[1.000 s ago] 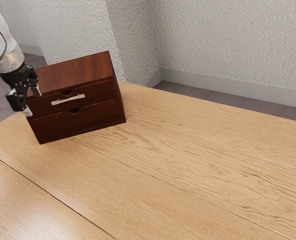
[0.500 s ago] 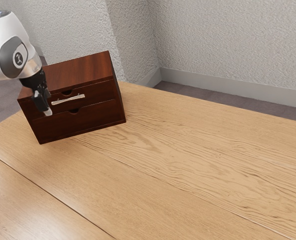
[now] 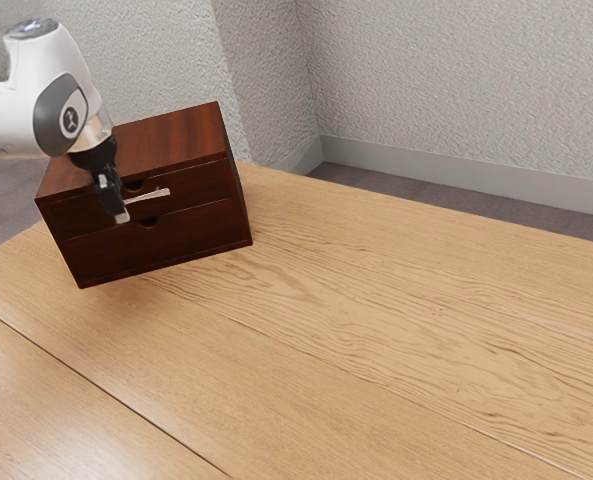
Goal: Pull the drawer handle with one arm to open the drawer
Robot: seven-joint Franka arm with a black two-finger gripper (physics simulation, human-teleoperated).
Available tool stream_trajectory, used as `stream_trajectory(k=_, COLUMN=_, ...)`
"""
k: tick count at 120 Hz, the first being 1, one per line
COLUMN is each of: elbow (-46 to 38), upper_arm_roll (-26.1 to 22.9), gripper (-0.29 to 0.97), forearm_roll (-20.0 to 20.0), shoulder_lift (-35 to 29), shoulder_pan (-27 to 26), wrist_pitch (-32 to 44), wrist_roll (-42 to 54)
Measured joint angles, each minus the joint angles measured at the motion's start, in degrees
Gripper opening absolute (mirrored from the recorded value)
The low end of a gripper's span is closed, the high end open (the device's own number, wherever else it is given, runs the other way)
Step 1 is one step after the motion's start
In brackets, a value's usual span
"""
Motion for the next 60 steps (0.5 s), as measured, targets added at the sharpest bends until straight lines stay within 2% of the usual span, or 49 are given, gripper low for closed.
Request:
stream_trajectory(k=52, elbow=0.91, upper_arm_roll=-1.55, gripper=0.64, forearm_roll=1.25, shoulder_lift=2.48, shoulder_pan=0.66, wrist_pitch=-1.46, wrist_roll=-2.01)
stream_trajectory(k=60, elbow=0.94, upper_arm_roll=-1.59, gripper=0.64, forearm_roll=2.37, shoulder_lift=2.5, shoulder_pan=0.35, wrist_pitch=-1.46, wrist_roll=-2.12)
